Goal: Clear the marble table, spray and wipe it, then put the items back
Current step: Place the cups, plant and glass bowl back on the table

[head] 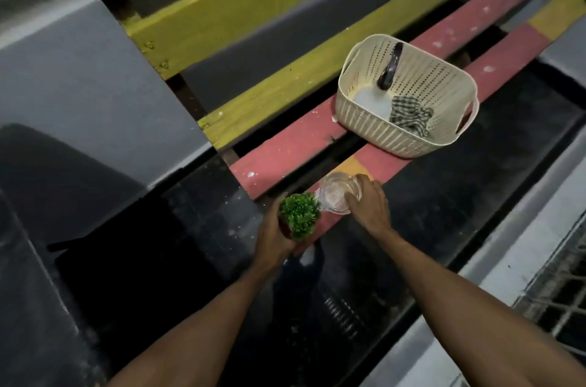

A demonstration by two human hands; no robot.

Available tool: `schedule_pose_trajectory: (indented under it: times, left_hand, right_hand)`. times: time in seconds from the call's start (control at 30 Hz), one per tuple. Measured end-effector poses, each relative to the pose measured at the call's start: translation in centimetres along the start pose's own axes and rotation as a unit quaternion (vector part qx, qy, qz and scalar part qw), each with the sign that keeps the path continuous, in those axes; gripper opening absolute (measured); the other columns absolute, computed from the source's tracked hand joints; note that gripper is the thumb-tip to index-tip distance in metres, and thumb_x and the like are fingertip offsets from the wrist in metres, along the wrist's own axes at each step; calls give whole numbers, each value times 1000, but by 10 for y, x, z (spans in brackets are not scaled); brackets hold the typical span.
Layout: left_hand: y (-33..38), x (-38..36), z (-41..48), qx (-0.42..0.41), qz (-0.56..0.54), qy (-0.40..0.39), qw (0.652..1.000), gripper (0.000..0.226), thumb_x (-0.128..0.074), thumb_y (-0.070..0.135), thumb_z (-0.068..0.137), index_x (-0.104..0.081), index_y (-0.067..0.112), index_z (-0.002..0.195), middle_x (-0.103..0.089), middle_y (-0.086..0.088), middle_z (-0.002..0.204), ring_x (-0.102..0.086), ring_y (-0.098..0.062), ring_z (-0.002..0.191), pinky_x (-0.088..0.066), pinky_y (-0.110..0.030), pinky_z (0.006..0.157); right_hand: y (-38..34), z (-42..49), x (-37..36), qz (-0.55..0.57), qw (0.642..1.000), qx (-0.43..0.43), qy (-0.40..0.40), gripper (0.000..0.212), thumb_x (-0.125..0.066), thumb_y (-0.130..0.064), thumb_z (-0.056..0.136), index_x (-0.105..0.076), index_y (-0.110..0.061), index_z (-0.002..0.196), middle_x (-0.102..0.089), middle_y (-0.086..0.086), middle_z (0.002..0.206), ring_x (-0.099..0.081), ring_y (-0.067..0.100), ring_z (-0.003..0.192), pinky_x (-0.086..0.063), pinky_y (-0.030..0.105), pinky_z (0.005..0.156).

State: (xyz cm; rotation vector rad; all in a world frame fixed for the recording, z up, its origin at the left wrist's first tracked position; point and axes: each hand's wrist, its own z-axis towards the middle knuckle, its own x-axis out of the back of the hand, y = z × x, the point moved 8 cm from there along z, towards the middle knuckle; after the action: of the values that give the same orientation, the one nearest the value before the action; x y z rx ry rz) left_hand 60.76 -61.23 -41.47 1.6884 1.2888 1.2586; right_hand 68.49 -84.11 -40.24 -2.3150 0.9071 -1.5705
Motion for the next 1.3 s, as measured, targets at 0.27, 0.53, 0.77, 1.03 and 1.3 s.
schedule_pose_trajectory:
  times: [0.27, 0.53, 0.77, 1.03, 1.3]
  left_hand:
    - [-15, 8, 10, -27, 26, 80, 996, 59, -92, 31, 62, -68, 37, 115, -76, 16, 105, -71, 0, 99, -59, -28, 87]
    - [47, 123, -29, -54, 6, 146, 988, 53, -92, 39, 65, -71, 36, 114, -76, 22, 107, -71, 3, 98, -58, -22, 87]
    - [116, 319, -147, -62, -40, 286, 956, 52, -90, 34, 58, -72, 47, 105, -79, 16, 101, -75, -8, 98, -62, -41, 91]
    - [126, 544, -315, -74, -19, 363, 929, 47, -93, 26, 66, -72, 28, 108, -77, 18, 97, -74, -2, 93, -62, -34, 89]
    - [32, 728, -444, -8, -9, 399, 917, 61, -97, 14, 63, -72, 6, 118, -77, -4, 109, -72, -5, 92, -59, -20, 89]
  right_hand:
    - [-2, 9, -1, 20, 997, 2, 70, 33, -49, 3, 81, -64, -8, 108, -65, 19, 106, -62, 38, 97, -47, 38, 77]
    - [-68, -57, 9, 73, 995, 30, 56, 39, -49, 4, 84, -66, -9, 118, -64, 15, 111, -60, 33, 101, -41, 30, 80]
    - [-232, -200, 16, 105, 980, 166, 38, 29, -59, 0, 82, -70, -6, 109, -69, 15, 107, -62, 34, 102, -47, 39, 88]
    - [-401, -399, -63, 90, 962, 256, -17, 30, -63, -4, 84, -71, -7, 112, -72, 16, 109, -66, 33, 106, -51, 38, 93]
    - [-505, -579, -204, 62, 949, 291, -101, 24, -61, 3, 77, -73, -2, 97, -76, 14, 92, -69, 32, 89, -47, 30, 76]
